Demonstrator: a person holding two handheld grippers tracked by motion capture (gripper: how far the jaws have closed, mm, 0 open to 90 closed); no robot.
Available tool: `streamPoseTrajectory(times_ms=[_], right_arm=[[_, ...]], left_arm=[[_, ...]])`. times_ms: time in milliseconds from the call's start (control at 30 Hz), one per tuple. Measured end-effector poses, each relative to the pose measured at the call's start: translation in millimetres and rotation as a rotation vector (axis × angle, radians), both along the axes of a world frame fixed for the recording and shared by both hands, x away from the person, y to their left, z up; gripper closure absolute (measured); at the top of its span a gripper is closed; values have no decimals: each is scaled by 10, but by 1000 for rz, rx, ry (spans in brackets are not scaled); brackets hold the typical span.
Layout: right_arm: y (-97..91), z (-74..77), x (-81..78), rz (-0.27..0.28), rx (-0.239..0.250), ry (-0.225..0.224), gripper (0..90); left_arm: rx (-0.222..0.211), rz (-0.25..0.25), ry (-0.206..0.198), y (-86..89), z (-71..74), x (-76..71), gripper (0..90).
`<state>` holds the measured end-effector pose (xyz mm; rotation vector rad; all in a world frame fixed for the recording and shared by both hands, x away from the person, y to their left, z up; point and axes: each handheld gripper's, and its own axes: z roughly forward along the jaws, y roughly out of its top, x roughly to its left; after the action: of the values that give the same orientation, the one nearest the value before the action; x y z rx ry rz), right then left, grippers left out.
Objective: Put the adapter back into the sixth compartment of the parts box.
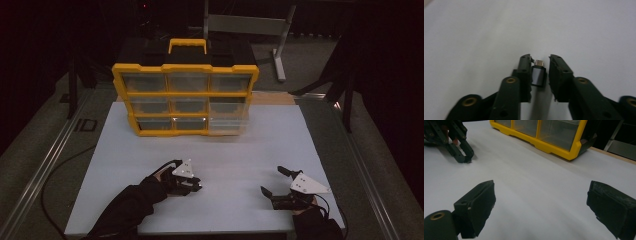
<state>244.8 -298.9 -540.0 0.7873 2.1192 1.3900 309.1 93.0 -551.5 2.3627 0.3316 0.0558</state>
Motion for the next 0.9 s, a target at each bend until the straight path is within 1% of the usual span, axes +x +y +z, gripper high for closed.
streamPoseTrajectory(times_ms=[33,167,300,333,433,567,733,900], right_arm=[[-1,0,0,-1,0,0,82],[-1,1,0,0,0,0,82],[-3,5,-2,-3,2,-2,82],[-4,6,-3,-3,1,-3,82],[-4,7,-4,-5,0,-8,82],[-2,16,-11,-6,6,-10,82],[-2,13,-11,-1,8,-13,82],[-2,12,-9,-2,8,-13,82]], left_arm=[[1,-2,1,0,1,2,757],[12,-7,-1,-6,19,3,767],[11,-11,7,-3,88,9,767],[11,-11,1,-3,114,11,768],[8,-16,9,-5,209,14,768],[0,-28,4,-18,350,13,767],[5,-42,4,-51,488,17,768],[-11,-55,4,-78,624,36,768]])
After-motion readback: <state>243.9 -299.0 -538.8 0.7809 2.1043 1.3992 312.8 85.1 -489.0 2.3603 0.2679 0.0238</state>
